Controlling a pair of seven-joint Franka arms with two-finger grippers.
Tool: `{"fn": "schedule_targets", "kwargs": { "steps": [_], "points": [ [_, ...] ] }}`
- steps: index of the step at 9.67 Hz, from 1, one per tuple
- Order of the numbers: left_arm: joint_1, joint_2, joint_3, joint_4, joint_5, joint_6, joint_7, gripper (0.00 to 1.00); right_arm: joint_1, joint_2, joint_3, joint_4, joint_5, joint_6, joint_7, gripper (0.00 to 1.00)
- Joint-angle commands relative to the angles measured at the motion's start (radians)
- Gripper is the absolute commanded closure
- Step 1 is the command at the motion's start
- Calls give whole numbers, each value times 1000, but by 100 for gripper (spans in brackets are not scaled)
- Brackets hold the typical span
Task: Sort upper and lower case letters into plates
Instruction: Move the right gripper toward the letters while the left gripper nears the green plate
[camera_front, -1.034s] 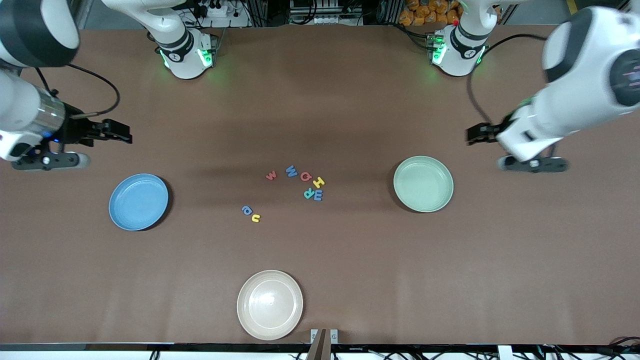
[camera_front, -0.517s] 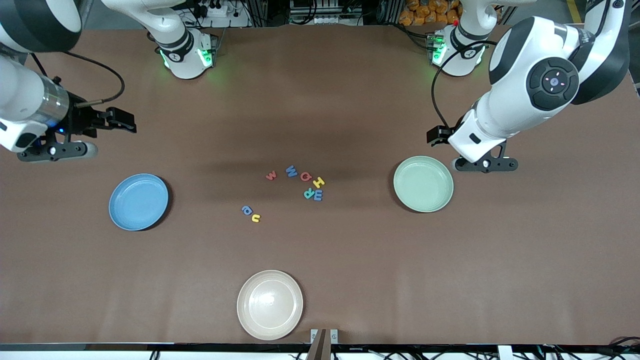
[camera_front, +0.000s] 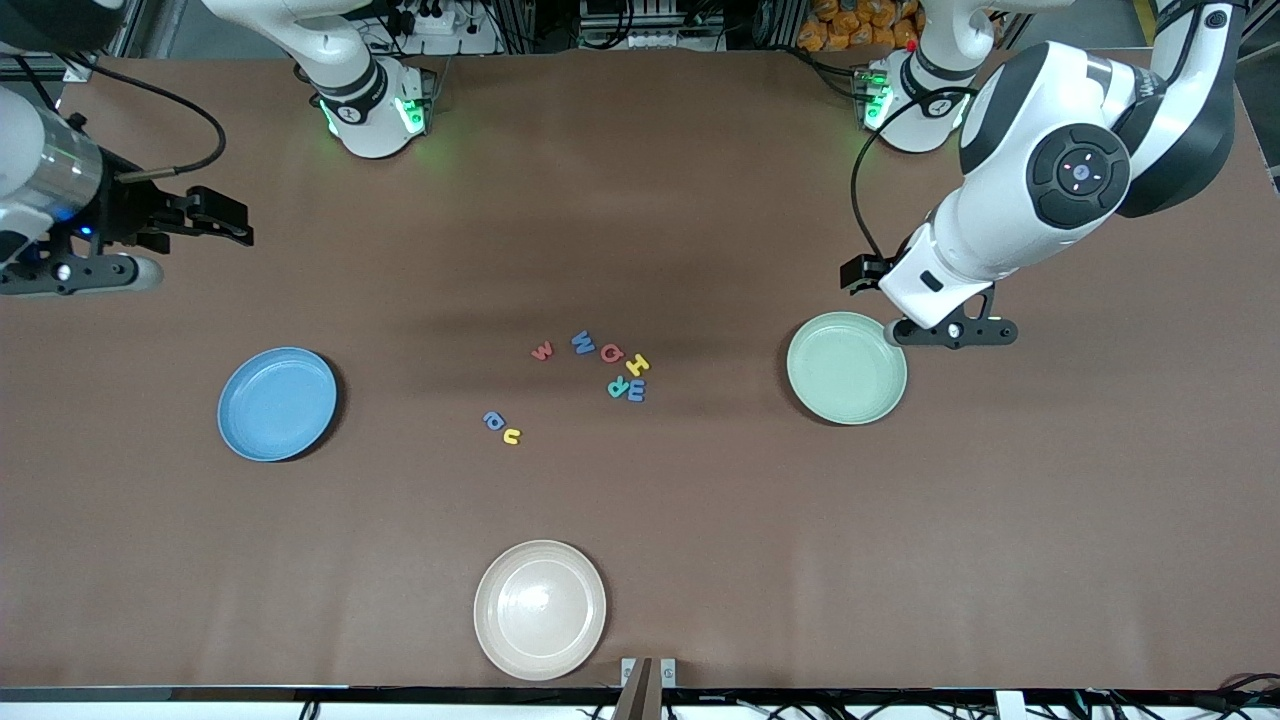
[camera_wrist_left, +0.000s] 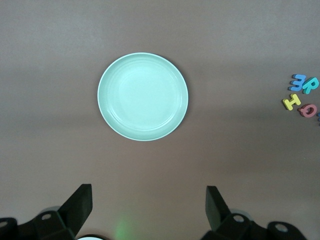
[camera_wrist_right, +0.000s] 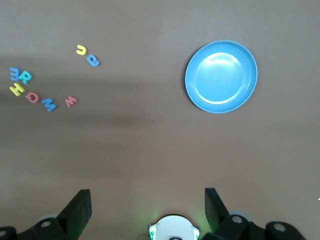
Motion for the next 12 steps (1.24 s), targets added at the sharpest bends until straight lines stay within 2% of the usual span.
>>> {"fn": "schedule_targets", "kwargs": {
  "steps": [1,2,5,10,12],
  "points": [
    [-9,12,1,21,21,7,-23,0,113,131,29,8,13,25,35,0],
    [-9,18,0,21,21,17,-25,0,164,155,29,22,-18,34,90,0],
    [-77,67,1,21,21,96,-92,0,216,269,34,13,51,153,87,0],
    [-106,88,1,21,23,121,-138,0,267,441,32,2,47,385,-133,0],
    [-103,88,1,21,23,121,-137,0,288,488,32,-47,40,494,-170,0]
  ]
}}
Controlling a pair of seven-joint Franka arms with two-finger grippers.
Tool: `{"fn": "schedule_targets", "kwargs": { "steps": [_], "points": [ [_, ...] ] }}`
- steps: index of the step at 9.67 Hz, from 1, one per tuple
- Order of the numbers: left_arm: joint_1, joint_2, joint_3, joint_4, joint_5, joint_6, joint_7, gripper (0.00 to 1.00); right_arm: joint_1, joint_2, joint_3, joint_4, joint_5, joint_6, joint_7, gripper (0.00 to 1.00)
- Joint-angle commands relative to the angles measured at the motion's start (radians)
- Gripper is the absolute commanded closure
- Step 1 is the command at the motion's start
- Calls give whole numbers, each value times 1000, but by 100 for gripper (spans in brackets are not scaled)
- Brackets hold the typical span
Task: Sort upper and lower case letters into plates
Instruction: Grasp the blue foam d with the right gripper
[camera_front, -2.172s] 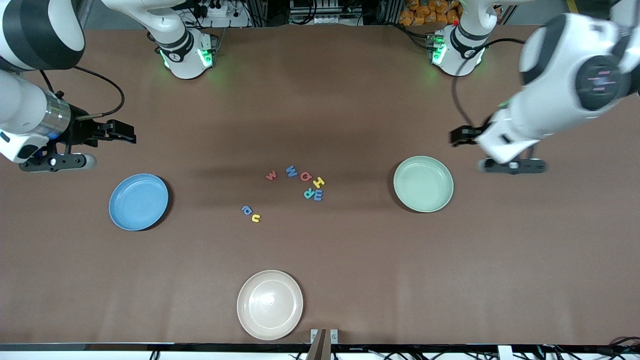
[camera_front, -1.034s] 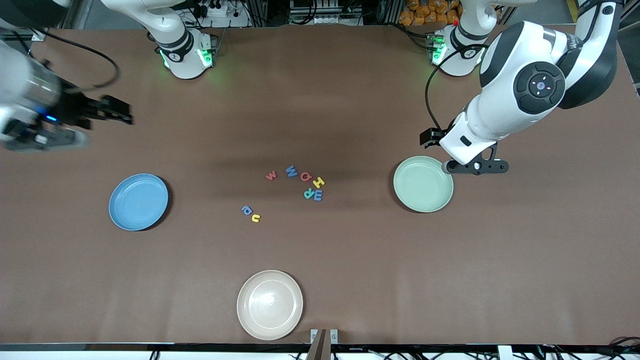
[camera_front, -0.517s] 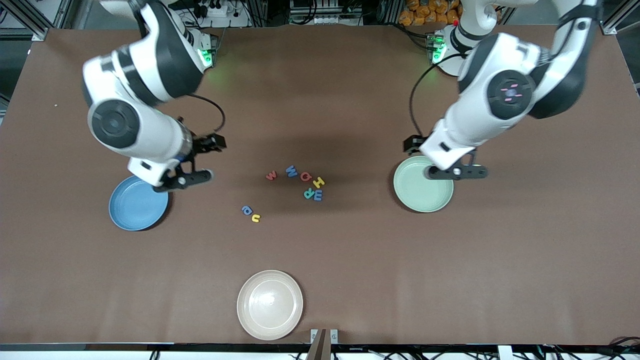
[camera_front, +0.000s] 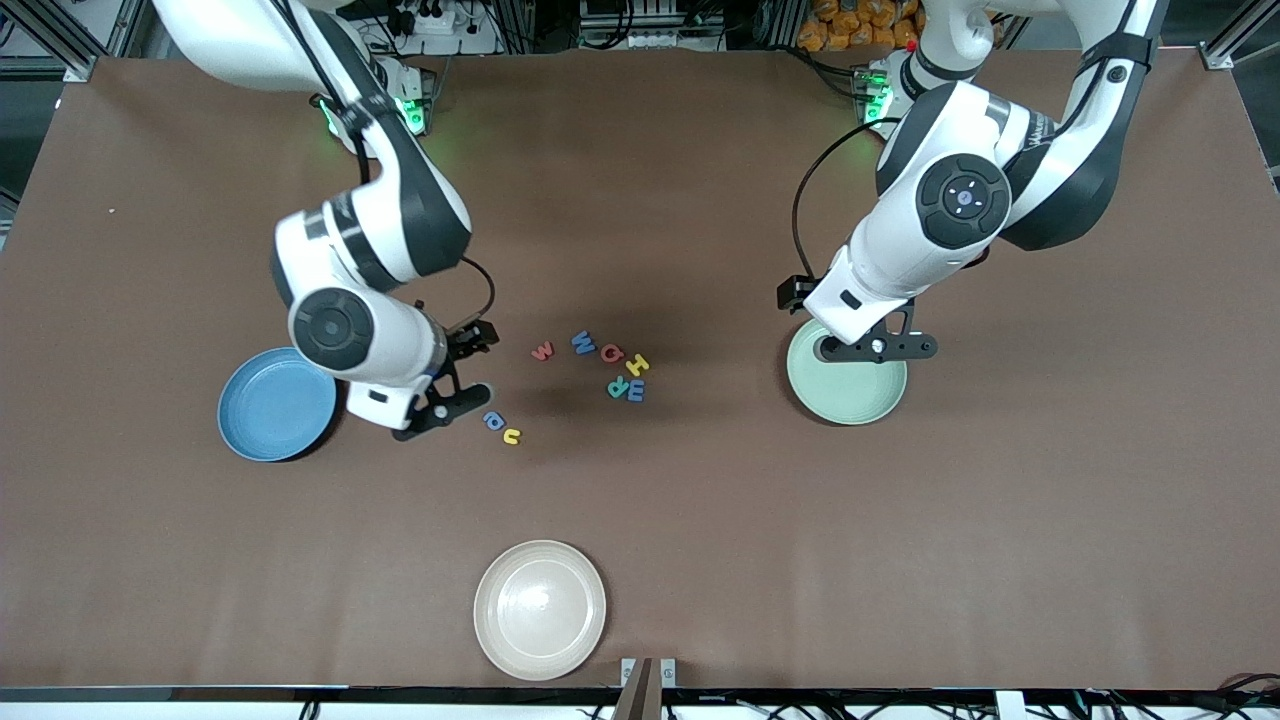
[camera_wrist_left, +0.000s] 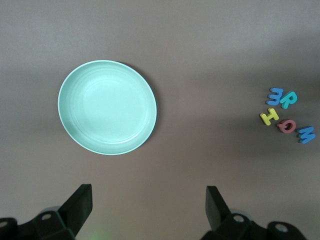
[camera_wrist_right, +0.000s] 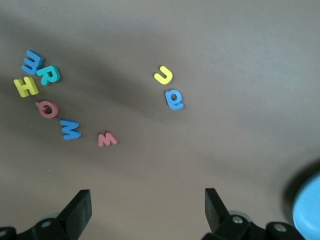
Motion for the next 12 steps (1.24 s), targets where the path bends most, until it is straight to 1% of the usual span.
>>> {"fn": "schedule_targets", "kwargs": {
  "steps": [1,2,3,4,6,7,9,11,12],
  "points": [
    [4,2,0,15,23,2,-8,0,33,51,-5,-49,-15,116,-35,0],
    [11,2,0,15,24,2,-1,0,31,85,-5,-49,-43,157,-97,0],
    [14,1,1,15,24,2,2,0,18,107,-5,-51,-43,185,-219,0],
    [14,1,4,15,24,2,2,0,1,131,-5,-61,-45,237,-257,0],
    [18,-3,10,15,23,2,34,0,-5,122,-11,-194,-49,393,-253,0],
    [30,-3,12,15,23,2,63,0,-16,121,-11,-230,-49,446,-253,0],
    [41,-4,12,15,23,2,94,0,-13,133,-11,-242,-49,510,-253,0],
    [41,-4,13,15,23,2,103,0,-1,133,-9,-296,-49,636,-256,0],
    [42,-4,13,15,23,2,106,0,7,136,-11,-293,-52,650,-259,0]
  ]
}}
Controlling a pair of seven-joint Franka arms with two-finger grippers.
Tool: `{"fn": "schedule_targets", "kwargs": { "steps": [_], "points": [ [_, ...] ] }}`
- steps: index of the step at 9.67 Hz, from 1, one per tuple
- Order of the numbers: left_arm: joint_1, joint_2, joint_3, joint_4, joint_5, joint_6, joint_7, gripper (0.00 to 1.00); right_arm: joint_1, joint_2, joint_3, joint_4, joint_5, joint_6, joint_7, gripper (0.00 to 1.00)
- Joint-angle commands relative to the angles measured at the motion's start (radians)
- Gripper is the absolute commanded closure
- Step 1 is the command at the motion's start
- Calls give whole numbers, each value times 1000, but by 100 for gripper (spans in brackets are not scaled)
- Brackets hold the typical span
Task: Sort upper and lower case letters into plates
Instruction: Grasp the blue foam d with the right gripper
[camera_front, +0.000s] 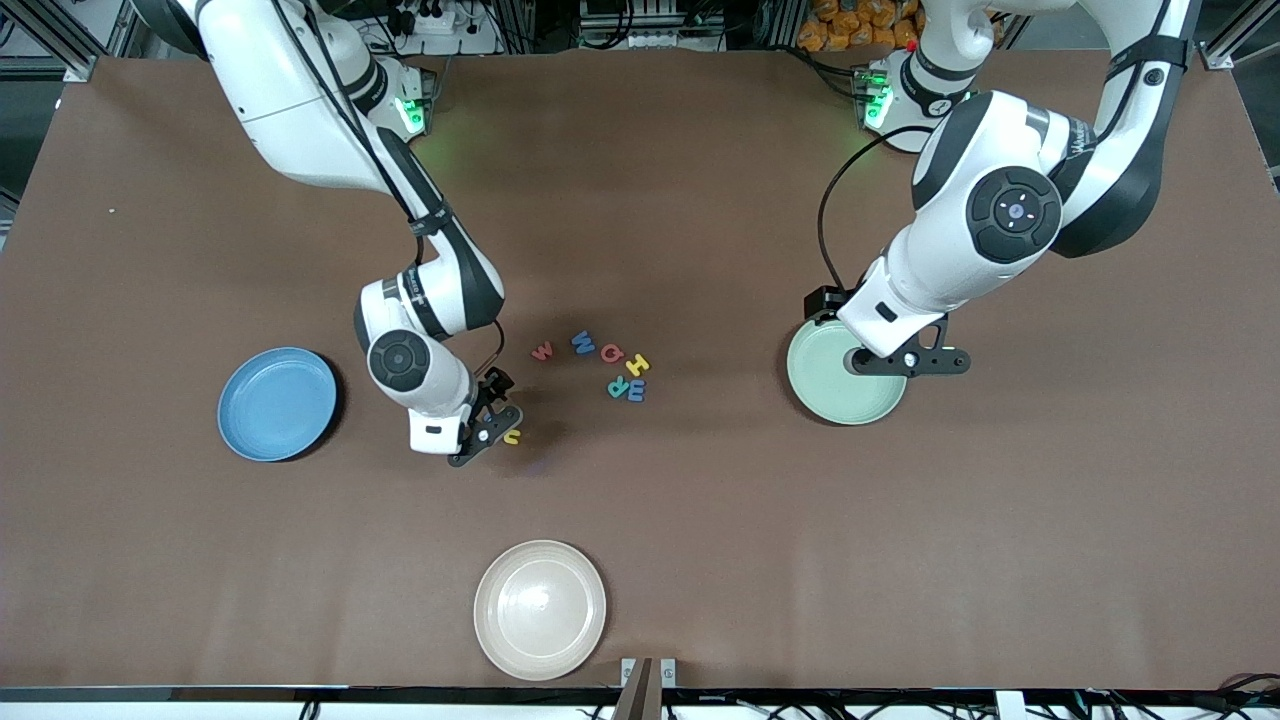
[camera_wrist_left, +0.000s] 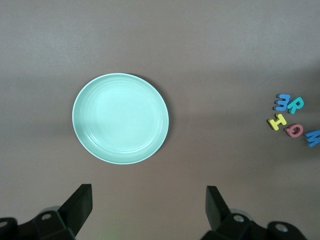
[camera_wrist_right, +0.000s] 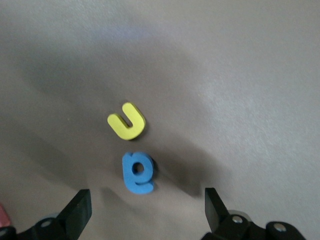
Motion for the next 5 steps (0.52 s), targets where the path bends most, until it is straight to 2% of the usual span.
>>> {"fn": "schedule_targets", "kwargs": {
  "steps": [1,5],
  "points": [
    [1,-4,-1,6,22,1,24,0,6,1,3,-23,-14,55,-14,0],
    [1,1,-1,6,22,5,32,0,6,21,3,-19,-14,92,-13,0]
  ]
}}
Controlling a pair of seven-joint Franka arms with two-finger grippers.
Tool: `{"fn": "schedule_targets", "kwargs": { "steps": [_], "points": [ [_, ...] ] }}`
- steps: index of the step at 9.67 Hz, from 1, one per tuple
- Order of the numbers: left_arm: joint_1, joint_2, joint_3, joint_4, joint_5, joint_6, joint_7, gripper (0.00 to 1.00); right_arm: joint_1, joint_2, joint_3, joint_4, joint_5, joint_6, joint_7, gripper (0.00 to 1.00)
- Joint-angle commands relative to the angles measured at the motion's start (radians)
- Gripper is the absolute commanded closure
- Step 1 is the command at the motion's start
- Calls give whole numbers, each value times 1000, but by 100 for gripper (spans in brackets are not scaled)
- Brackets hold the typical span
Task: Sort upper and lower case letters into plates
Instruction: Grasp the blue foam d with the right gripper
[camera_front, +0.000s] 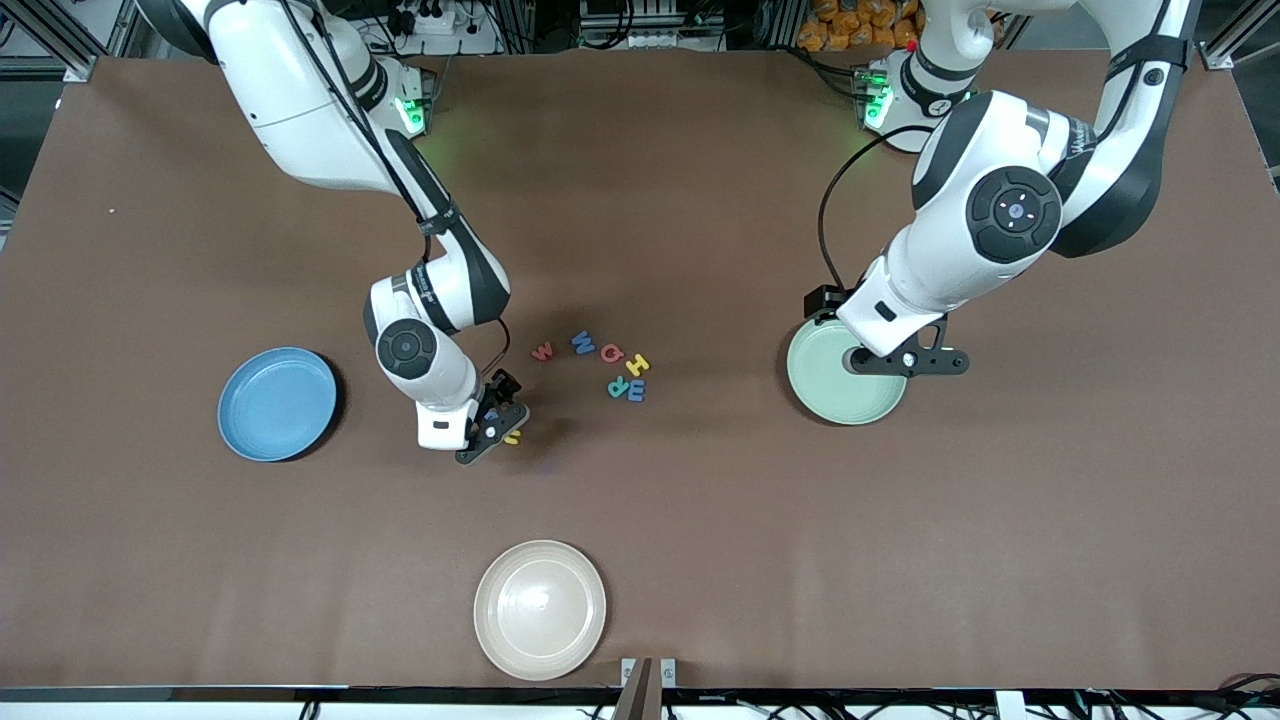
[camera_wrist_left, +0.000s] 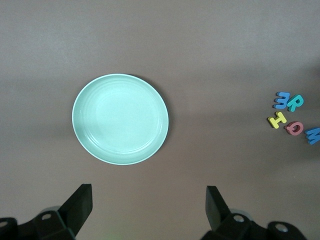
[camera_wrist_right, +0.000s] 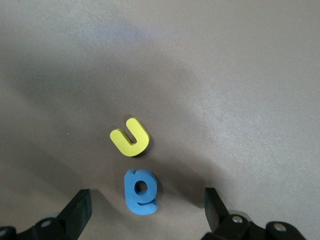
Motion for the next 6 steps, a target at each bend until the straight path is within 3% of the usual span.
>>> {"fn": "schedule_targets", "kwargs": {
  "steps": [1,2,3,4,5,6],
  "points": [
    [1,5,-2,4,22,18,17,0,-1,9,2,2,-11,13,-7,0],
    [-2,22,-2,4,22,35,15,0,-1,11,2,2,-11,13,-7,0],
    [-8,34,-3,4,21,58,15,0,-4,9,2,2,-11,11,-10,21],
    [-14,51,-3,4,19,78,2,0,-1,9,2,2,-11,11,-10,78],
    [-25,60,-5,4,12,101,-12,0,-1,8,2,2,-13,11,-13,92],
    [-28,71,-12,4,6,118,-75,0,1,6,2,2,-13,11,-12,100]
  ]
}}
